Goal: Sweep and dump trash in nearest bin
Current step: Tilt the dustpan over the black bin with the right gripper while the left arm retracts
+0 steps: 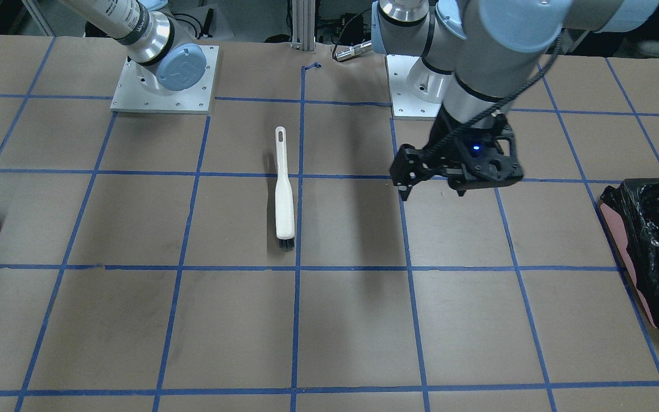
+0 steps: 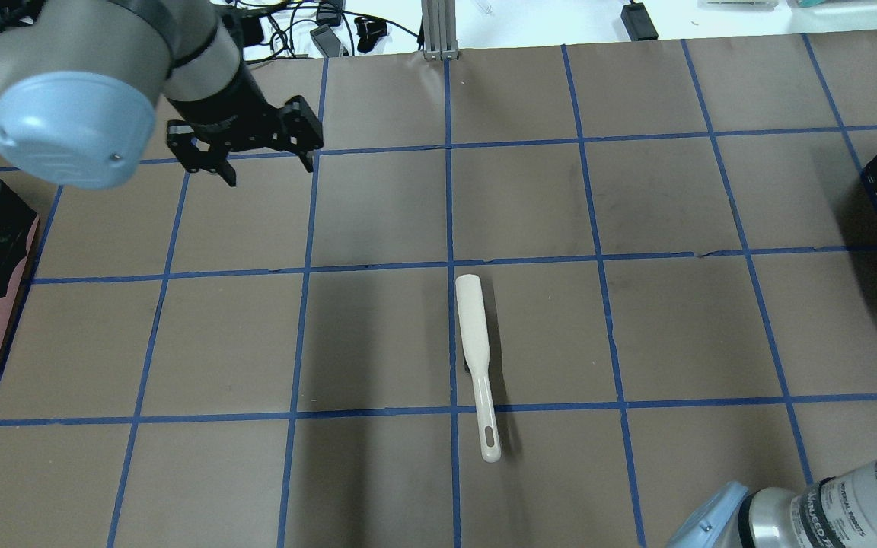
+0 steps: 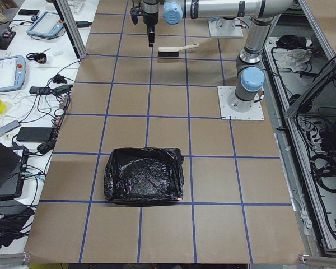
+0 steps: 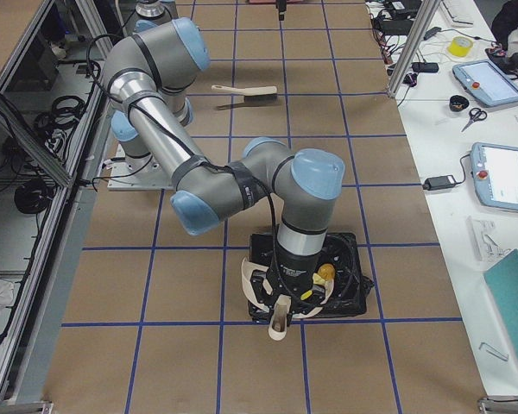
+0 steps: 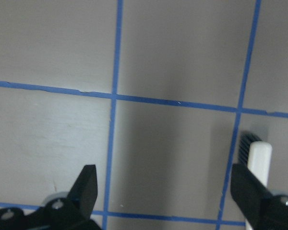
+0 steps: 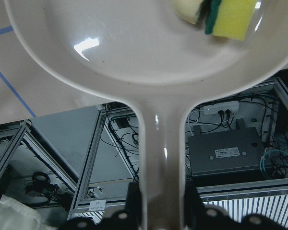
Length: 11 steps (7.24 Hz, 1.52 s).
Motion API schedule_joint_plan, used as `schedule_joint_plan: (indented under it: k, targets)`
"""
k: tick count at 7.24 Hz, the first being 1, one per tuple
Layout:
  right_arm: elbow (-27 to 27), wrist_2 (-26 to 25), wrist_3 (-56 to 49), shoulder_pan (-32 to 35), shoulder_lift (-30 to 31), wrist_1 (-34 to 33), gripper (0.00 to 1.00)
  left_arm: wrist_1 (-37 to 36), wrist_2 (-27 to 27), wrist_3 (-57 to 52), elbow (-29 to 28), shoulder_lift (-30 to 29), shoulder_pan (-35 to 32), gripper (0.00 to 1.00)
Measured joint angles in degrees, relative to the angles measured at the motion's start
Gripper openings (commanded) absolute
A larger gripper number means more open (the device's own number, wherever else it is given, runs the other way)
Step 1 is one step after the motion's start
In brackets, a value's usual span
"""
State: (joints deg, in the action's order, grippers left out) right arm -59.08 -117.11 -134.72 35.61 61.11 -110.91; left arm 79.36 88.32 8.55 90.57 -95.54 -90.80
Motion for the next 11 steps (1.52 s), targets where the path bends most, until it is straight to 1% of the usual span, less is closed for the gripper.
schedule_joint_plan:
  k: [1, 3, 5, 7, 8, 9, 10, 11]
  targets:
    - [-1.3, -0.8, 1.2, 0.4, 0.7, -0.6, 0.00, 1.6, 0.4, -4.5, -0.5, 0.6, 3.0, 1.00]
    - [-4.1, -2.5, 3.4, 0.6, 2.9, -4.1, 0.00, 6.3, 1.8, -8.1, -0.7, 1.5, 4.8, 1.00]
    - [-4.9, -3.3, 4.5, 0.8, 3.6, -7.3, 0.00, 7.4, 3.5, -8.6, -0.7, 2.3, 5.4, 1.00]
    - [-5.1, -3.6, 4.7, 1.2, 3.6, -8.3, 0.00, 6.6, 7.2, -10.9, -0.5, 2.6, 6.5, 1.00]
    - [-5.1, -2.1, 5.3, 1.5, 3.7, -8.3, 0.00, 6.4, 7.8, -12.4, -0.3, 2.8, 7.0, 1.00]
    - [-5.1, 1.4, 6.5, 1.7, 4.0, -8.0, 0.00, 6.4, 7.8, -13.2, -0.1, 3.2, 7.1, 1.00]
    - [-5.1, 4.8, 9.1, 2.4, 4.6, -7.2, 0.00, 6.6, 6.5, -13.2, 0.1, 3.8, 6.9, 1.00]
    - [-5.1, 6.6, 14.6, 4.3, 5.3, -4.8, 0.00, 7.0, 4.2, -12.8, 0.2, 4.5, 6.6, 1.00]
